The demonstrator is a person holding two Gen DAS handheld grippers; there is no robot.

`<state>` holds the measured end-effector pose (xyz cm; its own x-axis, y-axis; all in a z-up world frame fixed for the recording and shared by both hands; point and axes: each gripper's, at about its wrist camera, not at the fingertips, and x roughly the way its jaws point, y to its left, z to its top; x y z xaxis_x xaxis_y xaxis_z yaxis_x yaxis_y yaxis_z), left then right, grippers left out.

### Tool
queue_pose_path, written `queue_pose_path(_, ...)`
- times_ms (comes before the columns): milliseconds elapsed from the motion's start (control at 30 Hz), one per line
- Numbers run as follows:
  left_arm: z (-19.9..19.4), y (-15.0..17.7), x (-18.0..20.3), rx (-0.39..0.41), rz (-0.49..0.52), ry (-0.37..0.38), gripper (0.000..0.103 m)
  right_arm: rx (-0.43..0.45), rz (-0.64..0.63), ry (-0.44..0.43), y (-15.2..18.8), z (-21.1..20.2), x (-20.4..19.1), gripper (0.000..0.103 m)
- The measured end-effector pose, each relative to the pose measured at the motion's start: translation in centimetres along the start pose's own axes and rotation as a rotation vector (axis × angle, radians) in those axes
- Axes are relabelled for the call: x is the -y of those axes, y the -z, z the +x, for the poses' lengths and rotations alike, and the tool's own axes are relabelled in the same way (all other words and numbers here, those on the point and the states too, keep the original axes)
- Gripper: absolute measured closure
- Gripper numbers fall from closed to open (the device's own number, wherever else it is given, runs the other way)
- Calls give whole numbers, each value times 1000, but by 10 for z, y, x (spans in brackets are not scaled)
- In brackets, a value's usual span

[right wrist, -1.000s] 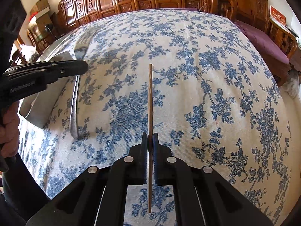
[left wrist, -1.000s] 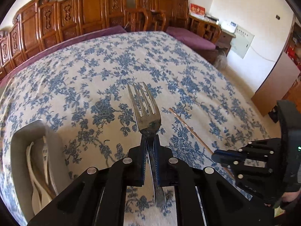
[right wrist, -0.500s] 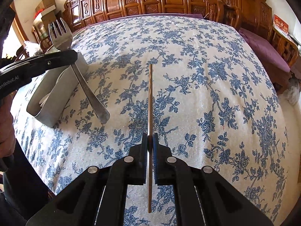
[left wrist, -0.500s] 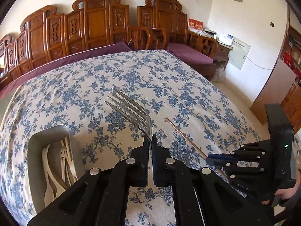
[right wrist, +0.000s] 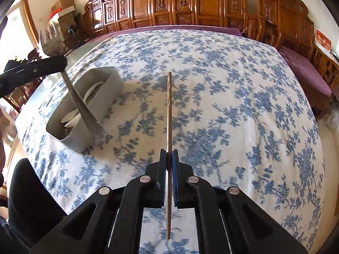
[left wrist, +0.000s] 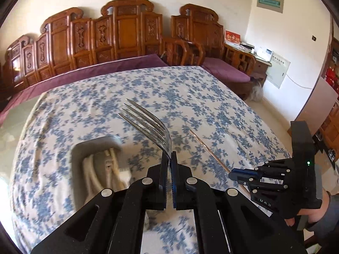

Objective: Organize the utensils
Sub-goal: 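Carry the metal fork into the grey tray and open the left tool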

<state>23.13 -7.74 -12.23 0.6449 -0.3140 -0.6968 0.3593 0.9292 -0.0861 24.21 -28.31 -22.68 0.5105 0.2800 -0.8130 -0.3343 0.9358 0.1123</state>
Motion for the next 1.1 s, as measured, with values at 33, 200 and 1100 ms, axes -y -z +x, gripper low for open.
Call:
queue_pose_path(33, -4, 0, -4, 2, -2, -7, 101, 3, -4, -2, -1, 0, -4, 97)
queue_pose_path(200, -27, 7, -33, 9, -28, -46, 101, 14, -29, -22, -9, 1, -31, 97)
queue_pose_path(1100, 23, 32, -93, -176, 24, -176, 101, 28, -57, -48, -21, 1, -63, 97)
